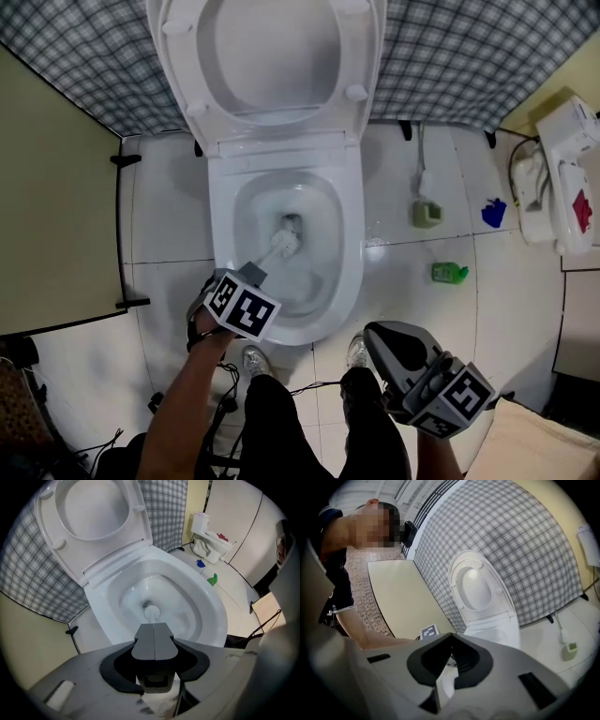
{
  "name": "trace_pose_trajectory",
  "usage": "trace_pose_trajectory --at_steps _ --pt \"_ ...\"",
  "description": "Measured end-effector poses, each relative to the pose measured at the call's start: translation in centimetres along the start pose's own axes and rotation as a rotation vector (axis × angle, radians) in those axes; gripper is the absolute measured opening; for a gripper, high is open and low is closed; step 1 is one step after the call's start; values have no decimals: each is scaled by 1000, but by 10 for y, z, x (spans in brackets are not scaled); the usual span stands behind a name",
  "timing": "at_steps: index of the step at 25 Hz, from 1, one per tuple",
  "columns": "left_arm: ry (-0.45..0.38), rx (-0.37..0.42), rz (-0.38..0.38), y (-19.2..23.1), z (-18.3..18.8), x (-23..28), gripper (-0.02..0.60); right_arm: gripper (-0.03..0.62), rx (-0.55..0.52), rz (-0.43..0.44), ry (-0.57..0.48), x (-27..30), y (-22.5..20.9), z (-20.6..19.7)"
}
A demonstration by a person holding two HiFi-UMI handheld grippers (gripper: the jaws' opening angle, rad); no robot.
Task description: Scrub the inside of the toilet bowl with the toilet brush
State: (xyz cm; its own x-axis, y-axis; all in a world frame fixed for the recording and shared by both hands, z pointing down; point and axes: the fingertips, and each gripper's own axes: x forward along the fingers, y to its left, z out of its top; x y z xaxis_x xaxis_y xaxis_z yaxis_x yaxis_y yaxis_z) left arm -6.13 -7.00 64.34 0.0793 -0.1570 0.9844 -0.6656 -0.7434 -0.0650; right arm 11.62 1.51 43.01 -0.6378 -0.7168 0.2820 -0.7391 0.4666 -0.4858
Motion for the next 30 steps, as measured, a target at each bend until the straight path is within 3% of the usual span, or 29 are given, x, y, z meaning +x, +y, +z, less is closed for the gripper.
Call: trace_pose_trajectory --at_steps 7,11,23,30 --pt "80 74 -65 -19 -22 -12 188 0 9 7 -19 -6 4 0" --pt "81 99 -94 -30 -23 -19 188 1 8 -4 -16 -14 1 0" --pt "105 172 -53 -33 11 8 189 0 -8 -9 0 -14 -14 4" --pt "104 140 -48 -22 30 36 190 0 -17 -33 -3 -14 -33 3"
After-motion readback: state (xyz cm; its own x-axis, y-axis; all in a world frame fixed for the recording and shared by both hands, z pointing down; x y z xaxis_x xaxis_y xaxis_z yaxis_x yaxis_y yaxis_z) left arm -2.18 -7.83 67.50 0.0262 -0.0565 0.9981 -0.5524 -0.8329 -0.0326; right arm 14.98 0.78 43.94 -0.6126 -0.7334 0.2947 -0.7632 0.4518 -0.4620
